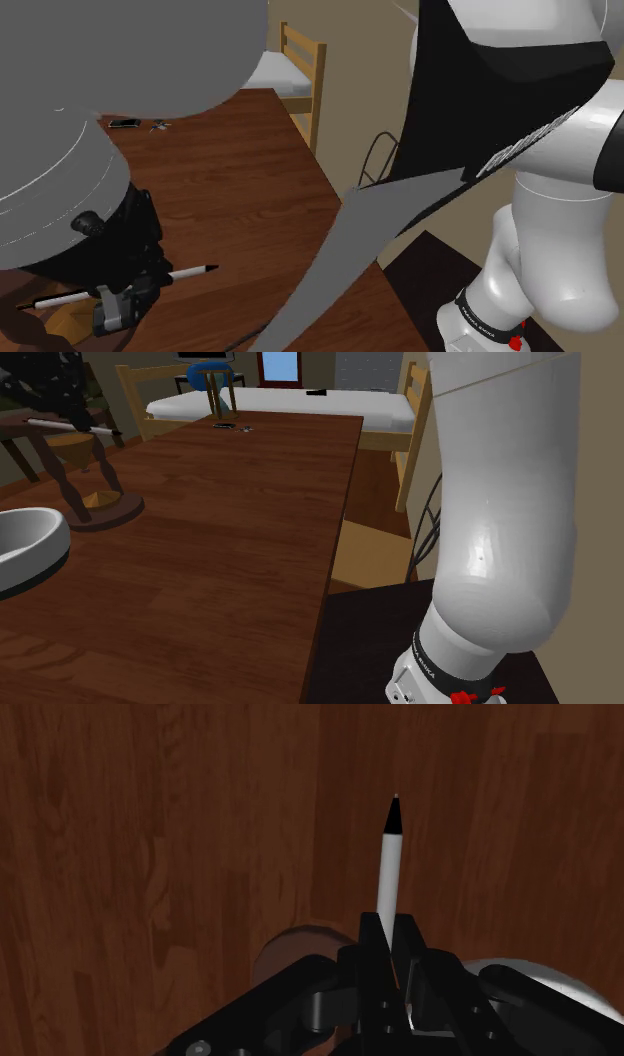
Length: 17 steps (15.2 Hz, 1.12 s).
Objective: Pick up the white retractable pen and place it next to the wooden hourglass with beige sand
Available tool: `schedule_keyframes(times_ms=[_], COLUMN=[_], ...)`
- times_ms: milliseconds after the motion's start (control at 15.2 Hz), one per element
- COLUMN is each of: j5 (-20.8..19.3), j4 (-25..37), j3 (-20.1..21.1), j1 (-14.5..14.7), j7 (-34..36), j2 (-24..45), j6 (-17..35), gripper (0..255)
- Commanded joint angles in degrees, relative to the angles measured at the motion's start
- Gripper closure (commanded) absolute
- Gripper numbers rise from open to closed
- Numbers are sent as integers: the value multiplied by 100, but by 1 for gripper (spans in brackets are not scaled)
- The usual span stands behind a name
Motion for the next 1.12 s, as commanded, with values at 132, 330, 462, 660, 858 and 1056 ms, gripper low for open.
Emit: schedule_keyframes(times_ms=[132,330,462,660,858,1056], j5=[78,114,129,140,138,123], j4=[-470,-783,-976,-1244,-1490,-1715], j3=[16,21,22,20,15,5], j1=[-156,-244,-294,-357,-407,-446], j7=[79,140,181,243,307,373], j2=[-108,-163,-190,-216,-226,-221], j6=[360,612,773,1006,1229,1444], gripper=[255,255,255,255,255,255])
